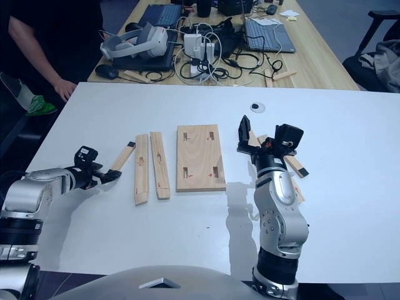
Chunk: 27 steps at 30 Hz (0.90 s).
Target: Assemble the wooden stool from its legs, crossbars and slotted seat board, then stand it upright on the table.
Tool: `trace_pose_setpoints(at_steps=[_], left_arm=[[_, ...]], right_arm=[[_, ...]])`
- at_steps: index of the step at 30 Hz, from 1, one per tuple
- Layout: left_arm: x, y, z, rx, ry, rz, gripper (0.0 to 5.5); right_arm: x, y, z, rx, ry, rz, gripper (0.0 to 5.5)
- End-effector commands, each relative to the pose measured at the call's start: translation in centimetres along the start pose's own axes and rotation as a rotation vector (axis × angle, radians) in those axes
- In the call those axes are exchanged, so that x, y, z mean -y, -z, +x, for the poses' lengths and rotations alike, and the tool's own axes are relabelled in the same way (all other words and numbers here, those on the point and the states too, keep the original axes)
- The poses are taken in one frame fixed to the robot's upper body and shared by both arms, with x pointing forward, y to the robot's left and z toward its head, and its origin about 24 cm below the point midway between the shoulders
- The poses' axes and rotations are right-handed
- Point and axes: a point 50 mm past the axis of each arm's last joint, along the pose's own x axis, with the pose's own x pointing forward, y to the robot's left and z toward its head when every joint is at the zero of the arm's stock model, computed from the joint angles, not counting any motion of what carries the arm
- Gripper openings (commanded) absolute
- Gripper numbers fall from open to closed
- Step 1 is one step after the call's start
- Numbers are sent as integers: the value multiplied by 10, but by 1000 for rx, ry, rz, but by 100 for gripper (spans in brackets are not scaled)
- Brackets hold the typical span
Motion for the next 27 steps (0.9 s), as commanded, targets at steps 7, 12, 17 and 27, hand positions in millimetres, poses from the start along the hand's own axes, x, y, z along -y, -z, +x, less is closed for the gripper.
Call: trace_pose_setpoints(at_steps=[7, 12, 17, 27], left_arm=[[10, 24, 8, -85, 77, -50, 267], [9, 22, 10, -64, 58, -33, 193], [11, 25, 12, -53, 54, -50, 128], [17, 20, 20, -13, 60, -69, 128]], right_arm=[[3, 0, 4, -12, -10, -1, 540], [3, -2, 7, -9, -10, -3, 540], [4, -3, 10, -5, -7, -7, 540], [7, -7, 24, 0, 7, -16, 540]])
